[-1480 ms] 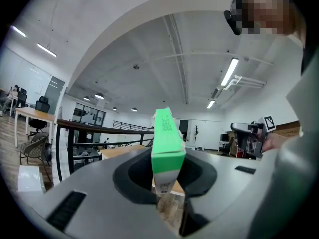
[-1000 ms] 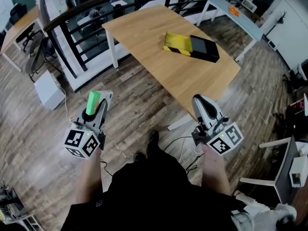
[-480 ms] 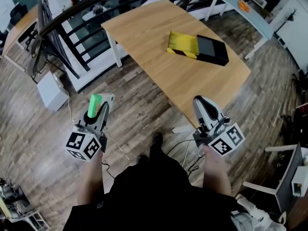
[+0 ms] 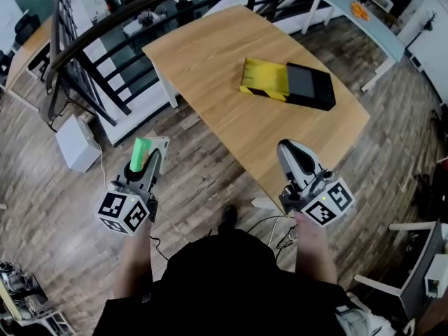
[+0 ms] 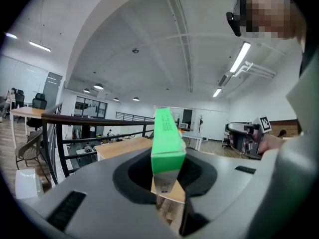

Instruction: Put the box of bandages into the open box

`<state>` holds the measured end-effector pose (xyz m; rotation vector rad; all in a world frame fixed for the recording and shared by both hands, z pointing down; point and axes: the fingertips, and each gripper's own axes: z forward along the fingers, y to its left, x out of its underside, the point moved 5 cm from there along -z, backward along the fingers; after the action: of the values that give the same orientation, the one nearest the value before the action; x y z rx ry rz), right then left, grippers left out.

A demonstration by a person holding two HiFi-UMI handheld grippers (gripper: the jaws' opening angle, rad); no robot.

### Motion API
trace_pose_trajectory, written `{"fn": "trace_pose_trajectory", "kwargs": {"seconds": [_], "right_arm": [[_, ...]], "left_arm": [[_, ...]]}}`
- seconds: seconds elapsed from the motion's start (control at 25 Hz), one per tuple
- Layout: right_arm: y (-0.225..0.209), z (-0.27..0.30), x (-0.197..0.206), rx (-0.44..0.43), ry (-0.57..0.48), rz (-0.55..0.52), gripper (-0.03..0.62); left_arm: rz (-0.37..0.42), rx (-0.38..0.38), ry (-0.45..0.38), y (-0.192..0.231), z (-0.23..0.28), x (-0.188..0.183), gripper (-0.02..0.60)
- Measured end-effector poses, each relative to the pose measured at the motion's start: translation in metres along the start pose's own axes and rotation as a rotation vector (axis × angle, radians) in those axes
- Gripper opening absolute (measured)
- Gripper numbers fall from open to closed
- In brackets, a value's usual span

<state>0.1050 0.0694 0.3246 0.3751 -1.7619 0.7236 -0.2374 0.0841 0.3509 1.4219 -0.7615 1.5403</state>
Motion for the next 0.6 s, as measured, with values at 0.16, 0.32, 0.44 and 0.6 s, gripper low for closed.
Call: {"fn": "trace_pose_trajectory", "kwargs": {"seconds": [0.16, 0.32, 0.44, 0.6], "right_arm": [[-0.022, 0.005, -0.011, -0.016, -0.012, 0.002, 0.038], [-0.037, 0.007, -0.021, -0.043, -0.027, 0.002, 0.038], [-0.046, 0.01, -0.025, -0.059, -0.029, -0.01, 0.038], [-0.055, 0.013, -0.03, -0.058, -0.034, -0.012, 0.038]], "left_arm": [[0.008, -0.001, -0.011, -0.005, 0.023, -0.011, 0.091], [0.025, 0.005, -0.027, -0.014, 0.041, -0.021, 0.091], [0.03, 0.007, -0.04, -0.019, 0.053, -0.024, 0.091], [0.028, 0.018, -0.045, -0.019, 0.067, -0.027, 0.091]]}}
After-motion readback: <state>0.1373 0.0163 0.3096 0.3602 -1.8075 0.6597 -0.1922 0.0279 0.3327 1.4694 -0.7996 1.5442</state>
